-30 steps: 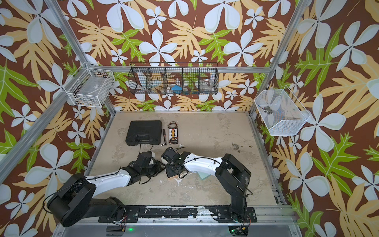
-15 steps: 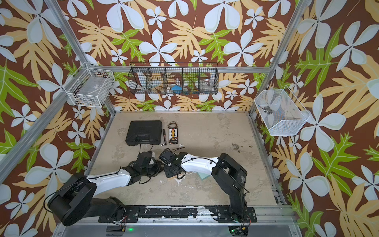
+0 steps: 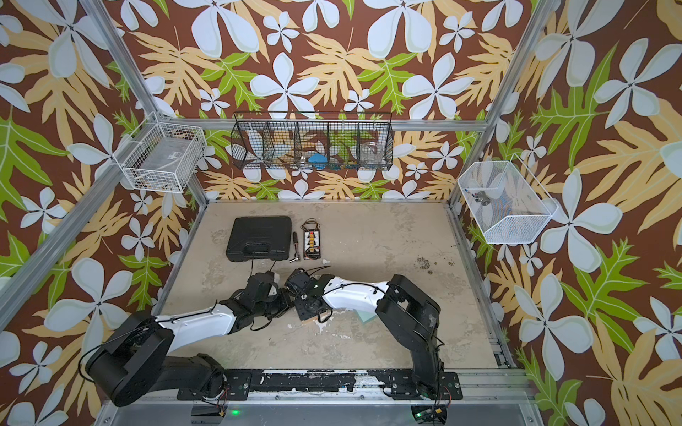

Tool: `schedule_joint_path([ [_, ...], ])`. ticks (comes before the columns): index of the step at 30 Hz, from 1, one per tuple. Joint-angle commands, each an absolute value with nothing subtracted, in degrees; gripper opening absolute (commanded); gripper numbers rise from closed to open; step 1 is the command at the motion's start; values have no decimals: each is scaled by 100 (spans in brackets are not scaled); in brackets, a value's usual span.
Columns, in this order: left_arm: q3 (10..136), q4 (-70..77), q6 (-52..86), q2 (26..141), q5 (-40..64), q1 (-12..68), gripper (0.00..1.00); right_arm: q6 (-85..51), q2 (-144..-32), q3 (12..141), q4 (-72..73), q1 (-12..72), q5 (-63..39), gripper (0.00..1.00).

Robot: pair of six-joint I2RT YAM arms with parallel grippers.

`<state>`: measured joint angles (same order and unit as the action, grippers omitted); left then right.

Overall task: Take out the earrings from the drawer-style jewelry box
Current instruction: Pick up the earring from the drawer.

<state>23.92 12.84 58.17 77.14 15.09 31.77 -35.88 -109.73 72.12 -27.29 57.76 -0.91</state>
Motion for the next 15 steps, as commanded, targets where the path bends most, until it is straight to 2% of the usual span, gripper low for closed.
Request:
schedule_joint_path([
  [1,2364,1288,5766,7685,1516,3163,39,-3569,-11022,7230,-2925,5767,149,19],
  [9,2364,1292,5775,7686,1529,3167,38,-3508,-11040,7343,-3021,5788,277,12],
  [15,2347,1301,5775,7688,1529,3164,37,-3494,-11030,7352,-3022,5826,310,11],
])
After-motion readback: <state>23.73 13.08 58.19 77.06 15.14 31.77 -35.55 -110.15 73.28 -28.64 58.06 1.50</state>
